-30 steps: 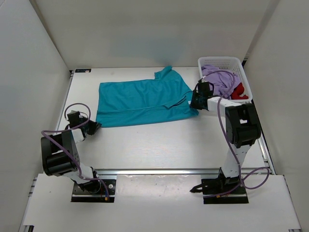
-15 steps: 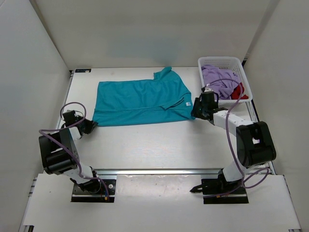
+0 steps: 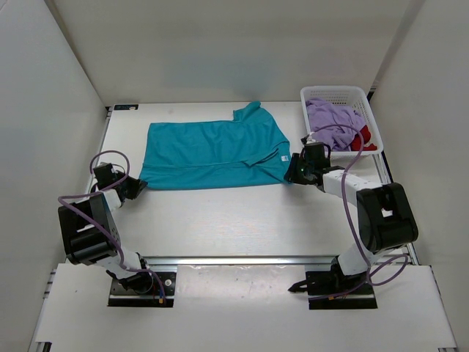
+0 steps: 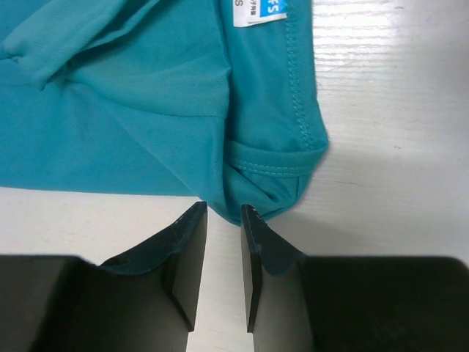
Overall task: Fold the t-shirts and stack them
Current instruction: Fold the flattened tshirt in 1/3 of the way
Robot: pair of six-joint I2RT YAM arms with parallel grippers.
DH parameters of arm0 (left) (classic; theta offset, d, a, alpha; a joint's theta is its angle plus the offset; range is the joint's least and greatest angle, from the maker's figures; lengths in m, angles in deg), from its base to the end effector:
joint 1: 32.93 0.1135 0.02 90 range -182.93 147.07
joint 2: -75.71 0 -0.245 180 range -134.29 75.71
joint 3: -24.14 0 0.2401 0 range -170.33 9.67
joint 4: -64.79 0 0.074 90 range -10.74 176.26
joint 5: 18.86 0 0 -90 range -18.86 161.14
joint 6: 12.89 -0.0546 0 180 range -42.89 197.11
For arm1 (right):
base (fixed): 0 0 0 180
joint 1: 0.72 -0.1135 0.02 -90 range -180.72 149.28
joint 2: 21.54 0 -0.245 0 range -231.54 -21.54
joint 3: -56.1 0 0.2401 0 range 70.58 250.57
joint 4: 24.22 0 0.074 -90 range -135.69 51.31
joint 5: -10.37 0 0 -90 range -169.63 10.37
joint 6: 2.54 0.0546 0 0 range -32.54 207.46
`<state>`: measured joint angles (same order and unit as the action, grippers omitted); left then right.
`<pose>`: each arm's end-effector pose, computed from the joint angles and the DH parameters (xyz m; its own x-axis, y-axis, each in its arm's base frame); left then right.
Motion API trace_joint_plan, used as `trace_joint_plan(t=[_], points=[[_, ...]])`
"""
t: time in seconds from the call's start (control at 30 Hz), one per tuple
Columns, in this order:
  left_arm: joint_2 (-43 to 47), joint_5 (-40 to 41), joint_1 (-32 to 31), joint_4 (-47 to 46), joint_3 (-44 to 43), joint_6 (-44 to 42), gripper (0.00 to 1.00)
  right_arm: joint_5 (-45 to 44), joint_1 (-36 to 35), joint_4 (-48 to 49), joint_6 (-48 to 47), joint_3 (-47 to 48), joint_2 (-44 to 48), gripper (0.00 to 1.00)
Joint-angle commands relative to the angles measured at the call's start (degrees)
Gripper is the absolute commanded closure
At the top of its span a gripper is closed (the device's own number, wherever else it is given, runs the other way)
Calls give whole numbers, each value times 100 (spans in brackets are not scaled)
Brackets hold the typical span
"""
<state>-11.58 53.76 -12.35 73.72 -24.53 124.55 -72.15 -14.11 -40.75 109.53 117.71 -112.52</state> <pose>0.2689 0.0836 0.1153 -0.3591 -0.8857 -0.2942 -0.6080 0.4612 -0.6462 0.3122 0.0816 0.1487 -0.7668 0.2004 -0.6098 -0.0320 0.9369 0.3481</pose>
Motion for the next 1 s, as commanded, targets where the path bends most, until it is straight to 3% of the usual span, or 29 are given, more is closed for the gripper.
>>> trace_joint_plan(t=[0.0,0.13,0.27,0.47,0.97], points=[[89,-46,-1,18,-122,-68,100,261,108,391,70,24,-104,76],[63,-28,16,0,-122,-68,100,412,82,348,88,111,-297,82],[71,-19,25,0,-88,-77,100,411,205,216,140,270,-368,100],[27,7,-27,1,-122,-68,100,-159,258,-56,35,770,-473,100],[10,51,16,27,-96,-103,100,-204,416,-57,-88,1528,-1633,100]])
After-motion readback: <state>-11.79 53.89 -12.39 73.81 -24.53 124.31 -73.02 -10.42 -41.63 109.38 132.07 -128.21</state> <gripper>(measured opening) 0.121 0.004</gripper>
